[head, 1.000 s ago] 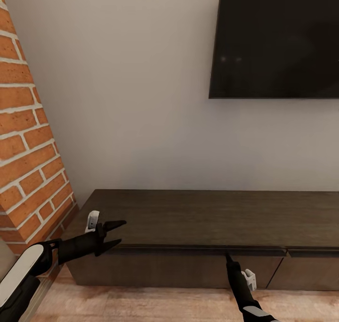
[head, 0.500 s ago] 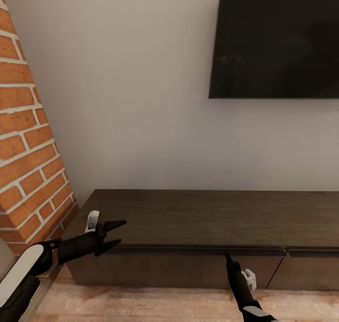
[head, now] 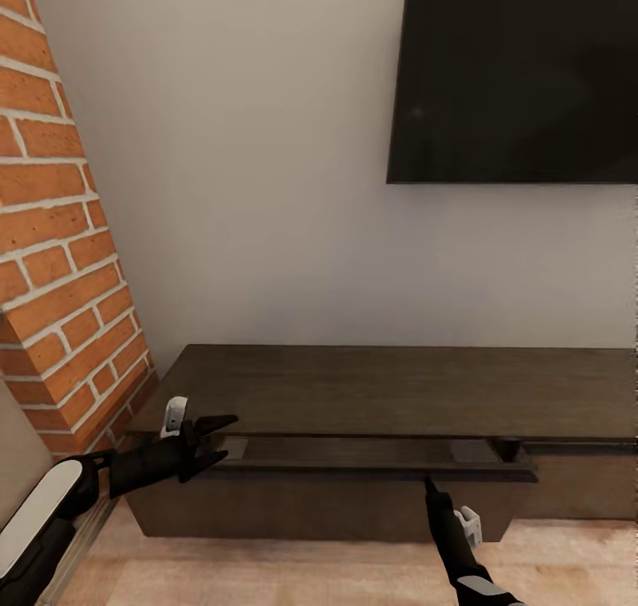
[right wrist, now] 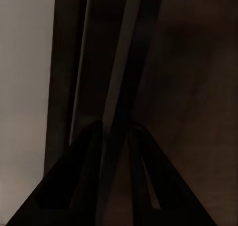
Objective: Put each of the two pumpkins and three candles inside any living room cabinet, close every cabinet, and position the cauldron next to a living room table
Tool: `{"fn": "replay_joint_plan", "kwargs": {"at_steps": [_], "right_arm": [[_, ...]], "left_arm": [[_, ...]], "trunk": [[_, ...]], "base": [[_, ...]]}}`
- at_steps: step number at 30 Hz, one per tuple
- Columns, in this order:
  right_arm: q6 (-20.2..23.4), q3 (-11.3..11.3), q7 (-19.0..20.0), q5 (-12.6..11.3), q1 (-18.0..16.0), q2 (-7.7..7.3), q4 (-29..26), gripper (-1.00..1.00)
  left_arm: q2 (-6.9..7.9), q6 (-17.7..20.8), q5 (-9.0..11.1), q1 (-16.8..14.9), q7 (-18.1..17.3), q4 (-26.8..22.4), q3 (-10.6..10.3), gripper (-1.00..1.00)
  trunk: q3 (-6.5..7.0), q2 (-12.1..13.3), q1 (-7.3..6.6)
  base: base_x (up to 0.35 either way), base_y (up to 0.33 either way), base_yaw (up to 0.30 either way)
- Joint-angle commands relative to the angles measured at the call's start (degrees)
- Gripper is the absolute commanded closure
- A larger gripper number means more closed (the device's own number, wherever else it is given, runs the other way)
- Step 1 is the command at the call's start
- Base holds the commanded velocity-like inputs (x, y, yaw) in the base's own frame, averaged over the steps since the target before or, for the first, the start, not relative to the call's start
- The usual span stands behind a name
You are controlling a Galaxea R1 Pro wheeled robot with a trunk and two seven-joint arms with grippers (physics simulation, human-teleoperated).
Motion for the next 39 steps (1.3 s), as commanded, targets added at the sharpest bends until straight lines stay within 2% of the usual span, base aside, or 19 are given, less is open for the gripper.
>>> {"fn": "replay_joint_plan", "kwargs": {"at_steps": [1, 39], "right_arm": [[-0.6, 0.8, 0.9, -0.3, -0.1, 0.05, 0.1, 1.00], [-0.7, 0.8, 0.9, -0.3, -0.1, 0.10, 0.1, 1.00]], "left_arm": [[0.04, 0.1, 0.6, 0.0, 0.6, 0.0, 0.0, -1.00], [0.03, 0.1, 0.6, 0.0, 0.6, -0.2, 0.0, -1.00]], "trunk": [[-0.04, 0.0, -0.05], [-0.04, 0.0, -0.05]], "base": [[-0.223, 0.000, 0.000], [-0.182, 0.000, 0.000]]}}
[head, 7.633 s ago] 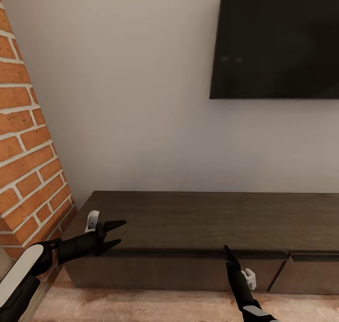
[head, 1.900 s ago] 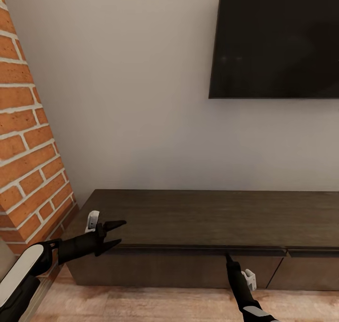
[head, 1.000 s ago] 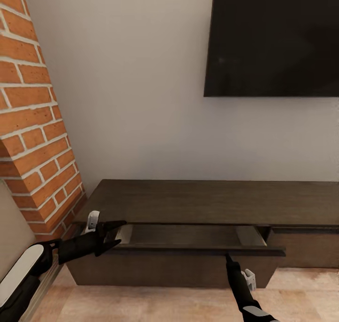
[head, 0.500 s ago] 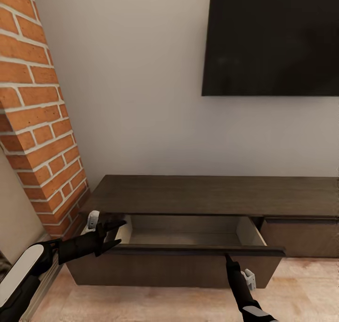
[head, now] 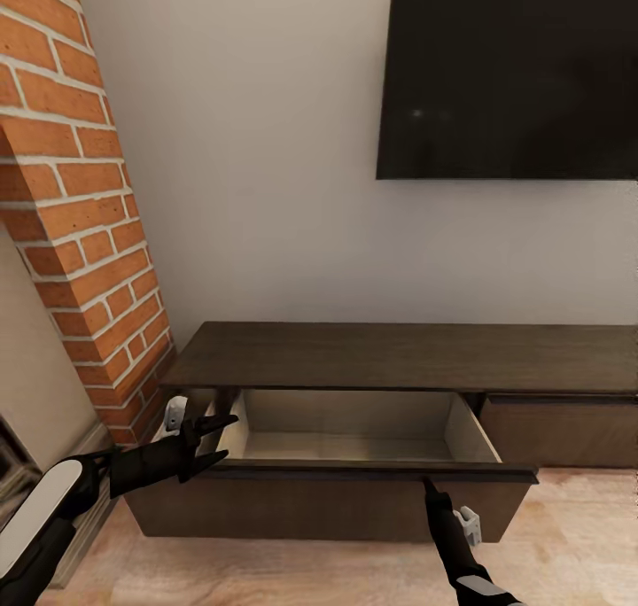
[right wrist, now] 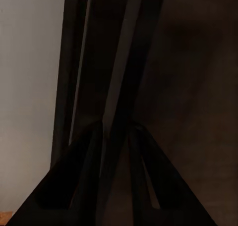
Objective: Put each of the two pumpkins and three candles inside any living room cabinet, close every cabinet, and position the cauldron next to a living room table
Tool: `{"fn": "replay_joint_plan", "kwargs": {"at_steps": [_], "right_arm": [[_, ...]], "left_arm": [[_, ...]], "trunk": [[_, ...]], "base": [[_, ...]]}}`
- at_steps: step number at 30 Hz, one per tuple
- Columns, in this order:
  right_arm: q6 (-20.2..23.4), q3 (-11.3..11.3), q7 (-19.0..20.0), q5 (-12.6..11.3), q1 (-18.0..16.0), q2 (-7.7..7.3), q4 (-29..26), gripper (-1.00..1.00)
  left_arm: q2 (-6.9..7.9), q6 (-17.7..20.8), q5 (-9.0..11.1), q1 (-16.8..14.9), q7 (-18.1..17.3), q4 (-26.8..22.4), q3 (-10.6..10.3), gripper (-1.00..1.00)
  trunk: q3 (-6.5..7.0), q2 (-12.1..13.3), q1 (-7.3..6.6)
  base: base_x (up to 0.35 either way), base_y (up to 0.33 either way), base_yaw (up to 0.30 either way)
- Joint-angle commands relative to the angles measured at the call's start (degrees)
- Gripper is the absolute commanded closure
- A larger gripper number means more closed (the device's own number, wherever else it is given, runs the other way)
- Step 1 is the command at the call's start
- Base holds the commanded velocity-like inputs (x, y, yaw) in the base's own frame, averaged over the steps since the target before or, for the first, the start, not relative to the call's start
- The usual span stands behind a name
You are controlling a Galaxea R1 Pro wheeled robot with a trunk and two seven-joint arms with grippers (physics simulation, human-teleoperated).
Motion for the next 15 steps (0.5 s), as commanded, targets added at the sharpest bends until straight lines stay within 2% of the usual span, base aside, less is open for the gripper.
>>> {"fn": "replay_joint_plan", "kwargs": {"at_steps": [1, 8, 15], "right_arm": [[-0.6, 0.5, 0.9, -0.4, -0.1, 0.06, 0.1, 1.00], [-0.6, 0.5, 0.9, -0.4, -0.1, 0.07, 0.1, 1.00], [-0.6, 0.5, 0.9, -0.4, -0.1, 0.06, 0.1, 1.00]], "left_arm": [[0.04, 0.1, 0.6, 0.0, 0.6, 0.0, 0.0, -1.00], [0.04, 0.1, 0.6, 0.0, 0.6, 0.0, 0.0, -1.00], [0.04, 0.1, 0.6, 0.0, 0.6, 0.0, 0.0, -1.00]], "trunk": [[-0.04, 0.0, -0.04], [-0.04, 0.0, -0.04], [-0.04, 0.0, -0.04]], "base": [[-0.171, 0.000, 0.000], [-0.151, 0.000, 0.000], [-0.017, 0.000, 0.000]]}}
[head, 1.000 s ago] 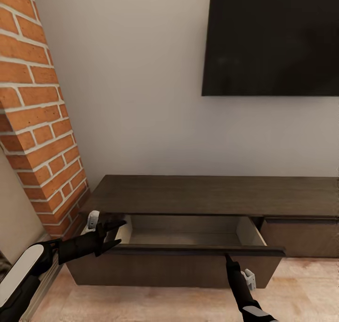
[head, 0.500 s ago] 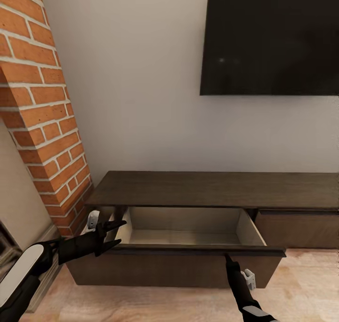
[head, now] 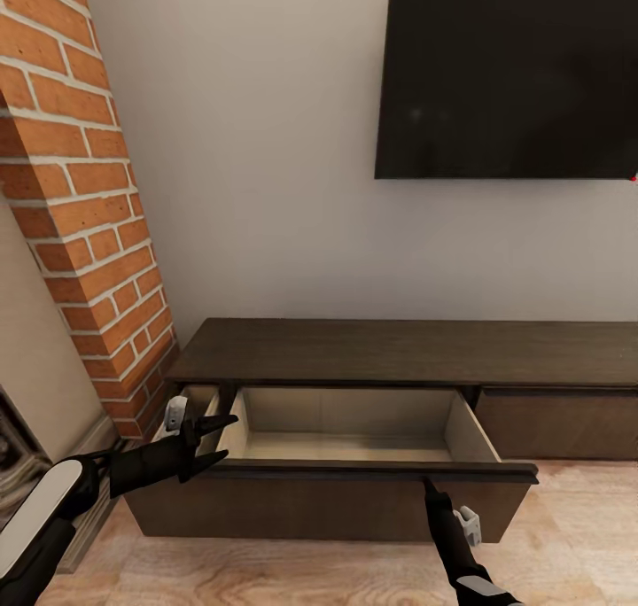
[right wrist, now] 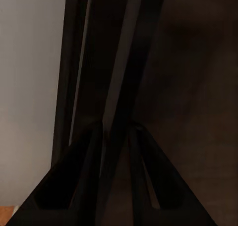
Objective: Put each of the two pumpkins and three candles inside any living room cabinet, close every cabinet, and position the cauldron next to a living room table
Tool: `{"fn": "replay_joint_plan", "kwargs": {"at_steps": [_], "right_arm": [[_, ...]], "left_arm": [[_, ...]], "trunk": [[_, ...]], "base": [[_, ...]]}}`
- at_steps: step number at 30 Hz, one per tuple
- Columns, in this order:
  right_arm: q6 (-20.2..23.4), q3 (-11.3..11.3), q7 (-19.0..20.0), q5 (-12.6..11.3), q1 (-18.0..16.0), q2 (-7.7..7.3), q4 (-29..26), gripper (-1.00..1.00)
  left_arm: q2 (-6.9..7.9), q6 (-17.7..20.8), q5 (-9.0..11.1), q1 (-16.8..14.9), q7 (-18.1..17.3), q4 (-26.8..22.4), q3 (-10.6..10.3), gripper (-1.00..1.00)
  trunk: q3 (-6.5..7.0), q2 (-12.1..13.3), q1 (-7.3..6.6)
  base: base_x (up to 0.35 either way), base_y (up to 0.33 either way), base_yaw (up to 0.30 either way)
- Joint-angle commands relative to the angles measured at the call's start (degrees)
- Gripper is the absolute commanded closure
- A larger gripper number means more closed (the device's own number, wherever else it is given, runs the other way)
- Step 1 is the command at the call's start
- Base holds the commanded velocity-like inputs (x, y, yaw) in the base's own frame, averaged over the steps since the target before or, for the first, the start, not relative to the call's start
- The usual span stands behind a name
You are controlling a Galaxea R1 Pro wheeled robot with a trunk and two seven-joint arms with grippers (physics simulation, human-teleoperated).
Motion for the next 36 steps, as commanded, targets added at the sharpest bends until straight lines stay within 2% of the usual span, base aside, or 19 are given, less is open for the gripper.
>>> {"fn": "replay_joint_plan", "kwargs": {"at_steps": [1, 36], "right_arm": [[-0.6, 0.5, 0.9, -0.4, -0.1, 0.06, 0.1, 1.00], [-0.6, 0.5, 0.9, -0.4, -0.1, 0.06, 0.1, 1.00]], "left_arm": [[0.04, 0.1, 0.6, 0.0, 0.5, 0.0, 0.0, -1.00], [0.03, 0.1, 0.6, 0.0, 0.5, 0.0, 0.0, -1.00]], "trunk": [[-0.04, 0.0, -0.02], [-0.04, 0.0, -0.02]], "base": [[-0.002, 0.000, 0.000], [-0.029, 0.000, 0.000]]}}
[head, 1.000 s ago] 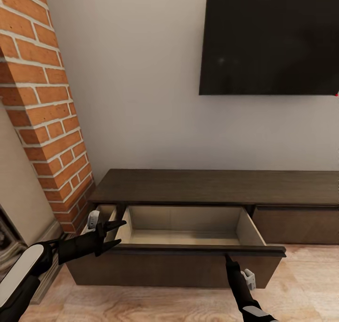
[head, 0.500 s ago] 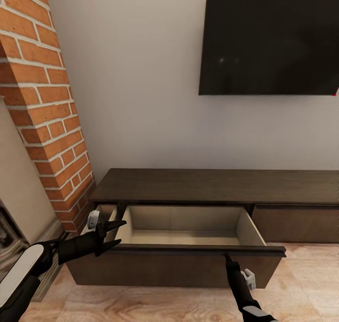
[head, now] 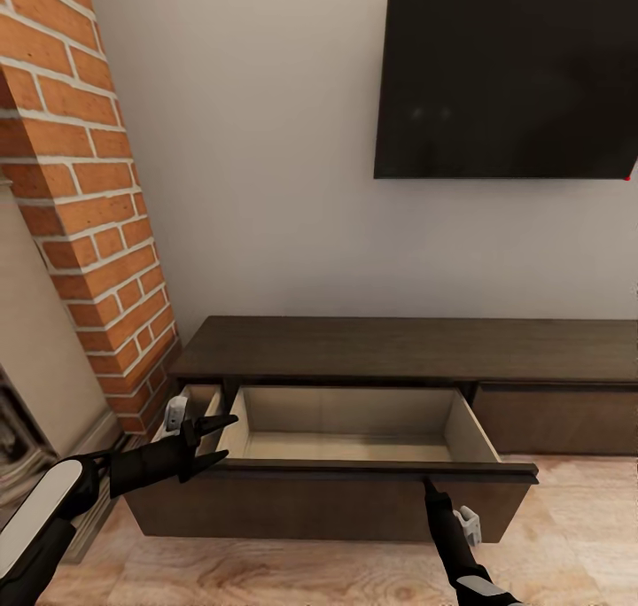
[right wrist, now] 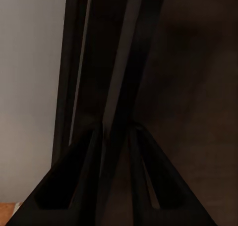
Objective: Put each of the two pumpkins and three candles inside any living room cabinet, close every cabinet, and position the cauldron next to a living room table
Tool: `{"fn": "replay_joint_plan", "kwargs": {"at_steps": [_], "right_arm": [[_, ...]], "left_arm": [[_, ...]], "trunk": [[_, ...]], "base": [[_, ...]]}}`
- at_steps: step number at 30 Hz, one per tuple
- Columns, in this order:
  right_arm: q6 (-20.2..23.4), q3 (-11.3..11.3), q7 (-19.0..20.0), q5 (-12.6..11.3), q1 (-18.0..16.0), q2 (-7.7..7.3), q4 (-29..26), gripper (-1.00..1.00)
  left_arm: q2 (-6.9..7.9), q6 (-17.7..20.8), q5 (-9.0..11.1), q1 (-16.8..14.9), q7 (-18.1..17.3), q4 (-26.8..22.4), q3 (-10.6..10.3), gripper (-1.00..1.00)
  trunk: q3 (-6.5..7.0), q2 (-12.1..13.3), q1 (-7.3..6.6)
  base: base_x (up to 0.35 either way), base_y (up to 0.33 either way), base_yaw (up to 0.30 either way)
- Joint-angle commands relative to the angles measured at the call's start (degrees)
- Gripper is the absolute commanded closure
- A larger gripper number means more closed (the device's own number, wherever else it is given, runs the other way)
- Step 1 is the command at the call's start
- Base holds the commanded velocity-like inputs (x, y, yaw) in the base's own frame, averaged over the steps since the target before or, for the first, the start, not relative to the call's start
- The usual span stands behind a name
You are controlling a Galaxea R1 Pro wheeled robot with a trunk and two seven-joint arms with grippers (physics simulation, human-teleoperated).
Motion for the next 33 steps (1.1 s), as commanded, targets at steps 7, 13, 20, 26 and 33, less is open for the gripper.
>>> {"fn": "replay_joint_plan", "kwargs": {"at_steps": [7, 13, 20, 26, 33], "right_arm": [[-0.6, 0.5, 0.9, -0.4, -0.1, 0.05, 0.1, 1.00], [-0.6, 0.5, 0.9, -0.4, -0.1, 0.05, 0.1, 1.00], [-0.6, 0.5, 0.9, -0.4, -0.1, 0.04, 0.1, -1.00], [-0.5, 0.5, 0.9, -0.4, -0.1, -0.10, 0.1, -1.00], [-0.5, 0.5, 0.9, -0.4, -0.1, -0.12, 0.1, -1.00]], "left_arm": [[0.04, 0.1, 0.6, 0.0, 0.6, 0.0, 0.0, -1.00], [0.04, 0.1, 0.6, 0.0, 0.6, 0.0, 0.0, -1.00], [0.04, 0.1, 0.6, 0.0, 0.6, 0.0, 0.0, -1.00], [0.04, 0.1, 0.6, 0.0, 0.6, 0.0, 0.0, -1.00], [0.04, 0.1, 0.6, 0.0, 0.6, 0.0, 0.0, -1.00]], "trunk": [[-0.04, 0.0, -0.03], [-0.04, 0.0, -0.03], [-0.04, 0.0, -0.03], [-0.04, 0.0, -0.03], [-0.04, 0.0, -0.03]], "base": [[-0.073, 0.000, 0.000], [-0.004, 0.000, 0.000], [0.000, 0.000, 0.000], [0.000, 0.000, 0.000], [-0.029, 0.000, 0.000]]}}
